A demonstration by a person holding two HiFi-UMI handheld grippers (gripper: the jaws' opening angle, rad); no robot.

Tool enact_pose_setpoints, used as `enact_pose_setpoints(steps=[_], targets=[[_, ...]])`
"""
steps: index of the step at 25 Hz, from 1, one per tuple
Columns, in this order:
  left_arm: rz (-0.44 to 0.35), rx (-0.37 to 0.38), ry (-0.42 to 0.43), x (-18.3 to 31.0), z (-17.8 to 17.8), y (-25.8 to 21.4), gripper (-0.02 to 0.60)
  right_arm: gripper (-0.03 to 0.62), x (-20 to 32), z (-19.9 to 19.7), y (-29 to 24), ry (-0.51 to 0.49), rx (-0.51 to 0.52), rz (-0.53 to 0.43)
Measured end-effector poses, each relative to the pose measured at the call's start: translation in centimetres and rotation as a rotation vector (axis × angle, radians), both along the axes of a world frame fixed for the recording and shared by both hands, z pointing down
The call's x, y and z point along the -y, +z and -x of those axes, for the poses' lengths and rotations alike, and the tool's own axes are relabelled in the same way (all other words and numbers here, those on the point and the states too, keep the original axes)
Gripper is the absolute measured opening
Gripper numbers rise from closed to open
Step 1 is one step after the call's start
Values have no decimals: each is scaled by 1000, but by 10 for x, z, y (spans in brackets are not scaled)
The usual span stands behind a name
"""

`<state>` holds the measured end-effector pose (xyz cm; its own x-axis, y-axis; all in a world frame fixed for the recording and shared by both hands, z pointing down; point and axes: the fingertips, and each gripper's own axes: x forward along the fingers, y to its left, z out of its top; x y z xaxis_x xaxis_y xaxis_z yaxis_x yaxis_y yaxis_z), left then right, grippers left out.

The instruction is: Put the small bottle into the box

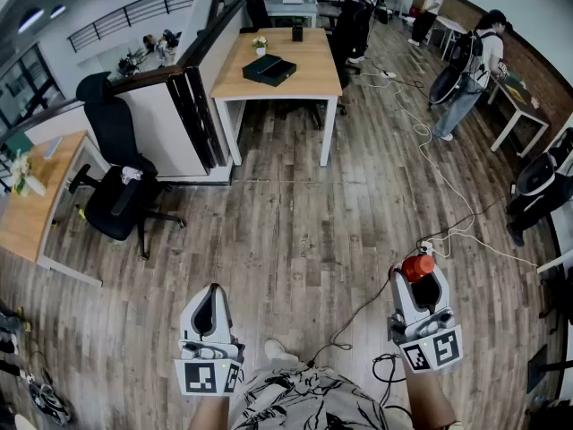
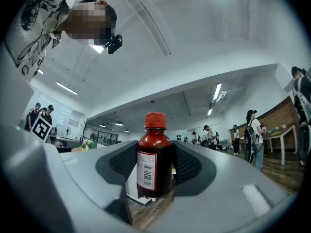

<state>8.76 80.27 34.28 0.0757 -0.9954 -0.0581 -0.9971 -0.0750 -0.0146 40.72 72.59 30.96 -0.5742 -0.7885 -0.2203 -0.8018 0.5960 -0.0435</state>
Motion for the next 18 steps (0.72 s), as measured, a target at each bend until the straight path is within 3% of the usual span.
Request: enact_pose_setpoints(steps=[8, 13, 18], targets=[[-4, -9, 21, 15, 10, 2, -6, 227, 9, 16, 2, 6, -19, 9], [-14, -20, 47, 20, 31, 2, -6, 229, 8, 29, -7, 28, 55, 3], [-17, -20, 84, 25, 53, 7, -6, 229, 3, 46, -3, 88, 49, -3]])
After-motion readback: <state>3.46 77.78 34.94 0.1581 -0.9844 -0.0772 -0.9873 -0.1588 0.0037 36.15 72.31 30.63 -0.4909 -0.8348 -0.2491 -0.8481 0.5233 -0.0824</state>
